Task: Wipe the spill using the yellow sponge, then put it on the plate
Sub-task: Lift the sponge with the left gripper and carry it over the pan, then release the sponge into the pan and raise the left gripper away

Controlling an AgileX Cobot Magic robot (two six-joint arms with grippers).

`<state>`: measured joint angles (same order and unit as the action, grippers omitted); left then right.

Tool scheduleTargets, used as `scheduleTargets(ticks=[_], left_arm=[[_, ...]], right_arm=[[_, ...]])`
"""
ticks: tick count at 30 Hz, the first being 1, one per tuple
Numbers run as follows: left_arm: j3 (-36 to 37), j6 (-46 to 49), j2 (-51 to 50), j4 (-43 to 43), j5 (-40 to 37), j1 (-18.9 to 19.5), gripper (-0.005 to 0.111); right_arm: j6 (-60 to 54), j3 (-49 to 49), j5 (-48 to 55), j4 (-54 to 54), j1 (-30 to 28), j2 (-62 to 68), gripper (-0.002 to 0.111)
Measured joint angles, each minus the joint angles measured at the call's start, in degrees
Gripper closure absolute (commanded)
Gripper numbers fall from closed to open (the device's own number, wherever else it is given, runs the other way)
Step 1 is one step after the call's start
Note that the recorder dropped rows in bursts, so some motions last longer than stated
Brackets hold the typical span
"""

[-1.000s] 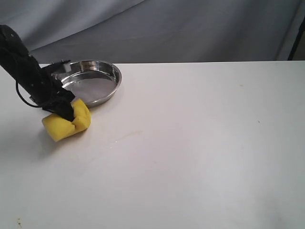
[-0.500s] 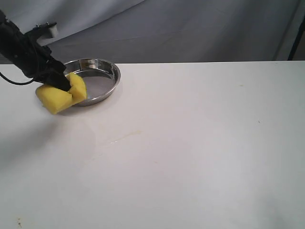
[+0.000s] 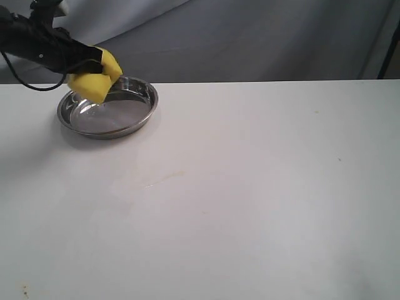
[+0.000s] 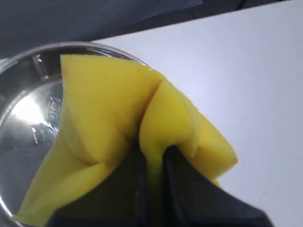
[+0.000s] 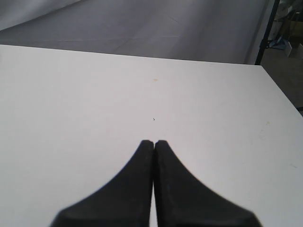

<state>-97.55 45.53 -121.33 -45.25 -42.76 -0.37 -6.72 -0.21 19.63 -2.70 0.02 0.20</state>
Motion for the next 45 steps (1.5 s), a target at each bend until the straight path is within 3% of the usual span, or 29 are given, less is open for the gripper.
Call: scheduleTargets(ticks=[6,9,14,21,23,27,29,37,45], left_arm=[[0.00,0.99,-4.44,-1.02,14.20,-3.56,0.107],[0.00,1.12,-8.98,-1.27,26.64,-6.02,0.106],[0.00,1.12,-14.64,-1.41,30.37,-6.29,0.106],[0.00,1.12,-15.13,-0.63,32.63,-6.29,0.103],[0.00,1.12,-15.46,-0.48,32.99,-6.29,0.089],[0.00,1.24,-15.86,0.86,34.35,-6.29,0.020],[0.00,1.24,-15.86,1.47,34.59,-6.36,0.002],[0.00,1.24,-13.15,1.34,30.61,-6.36,0.002],[0.00,1.24,-2.68,1.11,22.21,-6.36,0.002]], right_arm=[[0.00,0.00,0.00,0.00,0.00,0.00,0.108],[0.00,0.00,0.00,0.00,0.00,0.00,0.108],[0.00,0.00,0.00,0.00,0.00,0.00,0.108],[0.00,0.00,0.00,0.00,0.00,0.00,0.108],[0.00,0.00,0.00,0.00,0.00,0.00,0.108],[0.00,0.00,0.00,0.00,0.00,0.00,0.108],[0.00,0.00,0.00,0.00,0.00,0.00,0.108],[0.00,0.00,0.00,0.00,0.00,0.00,0.108],[0.00,0.00,0.00,0.00,0.00,0.00,0.108]])
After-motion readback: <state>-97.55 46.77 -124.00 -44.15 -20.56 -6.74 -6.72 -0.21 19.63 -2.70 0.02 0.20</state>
